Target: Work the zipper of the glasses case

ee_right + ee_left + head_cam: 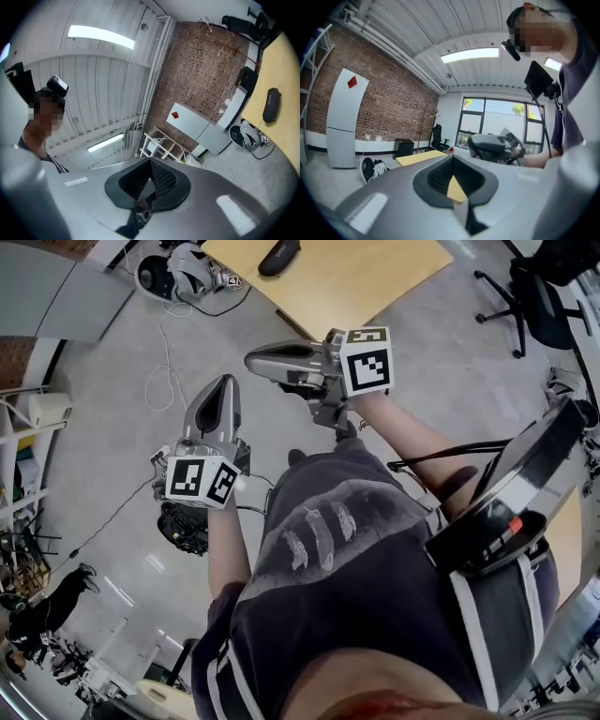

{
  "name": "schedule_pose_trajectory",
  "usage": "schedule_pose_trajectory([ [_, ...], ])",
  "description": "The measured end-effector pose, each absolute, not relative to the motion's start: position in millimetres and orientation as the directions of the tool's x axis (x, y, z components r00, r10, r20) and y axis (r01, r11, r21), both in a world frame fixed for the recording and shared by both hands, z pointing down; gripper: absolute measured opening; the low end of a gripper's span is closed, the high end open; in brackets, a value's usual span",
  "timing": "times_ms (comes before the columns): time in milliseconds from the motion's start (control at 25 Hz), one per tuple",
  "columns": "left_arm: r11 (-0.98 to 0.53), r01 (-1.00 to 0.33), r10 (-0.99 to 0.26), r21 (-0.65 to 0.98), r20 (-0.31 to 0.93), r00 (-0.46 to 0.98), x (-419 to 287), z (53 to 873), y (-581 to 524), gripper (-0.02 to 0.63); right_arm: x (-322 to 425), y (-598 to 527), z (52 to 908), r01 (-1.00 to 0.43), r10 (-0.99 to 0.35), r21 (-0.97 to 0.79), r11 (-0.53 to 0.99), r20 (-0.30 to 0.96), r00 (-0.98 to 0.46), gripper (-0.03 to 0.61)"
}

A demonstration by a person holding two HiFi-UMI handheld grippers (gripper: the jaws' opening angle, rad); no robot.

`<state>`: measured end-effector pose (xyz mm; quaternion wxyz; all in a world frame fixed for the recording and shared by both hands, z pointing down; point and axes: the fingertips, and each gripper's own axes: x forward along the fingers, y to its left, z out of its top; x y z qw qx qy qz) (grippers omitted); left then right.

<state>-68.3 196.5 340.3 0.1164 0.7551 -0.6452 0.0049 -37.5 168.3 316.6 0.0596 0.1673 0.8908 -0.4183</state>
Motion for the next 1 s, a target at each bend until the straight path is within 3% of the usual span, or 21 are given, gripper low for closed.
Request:
schedule_pose_trajectory([
  [280,-0.202,-0.961,-0.971,0.187,0.089,0.221,-99,337,277,-0.006,-71,253,312,0.310,0.220,-0.703,0.640,-0.218,-0.951,0.002],
  [760,-0.315,-0.916,-0.939,0.248,0.058,0.338,-104,339,259,-0.005,-68,241,310,0.172,0.076,-0.727,0.665,-0.163,-0.984,0.002],
  [1000,-0.352,-0.913,-0.926,0.207,0.064,0.371,-96,324,258,-0.005,-65,242,295,0.190,0.063,-0.701,0.687,-0.203,-0.977,0.002],
])
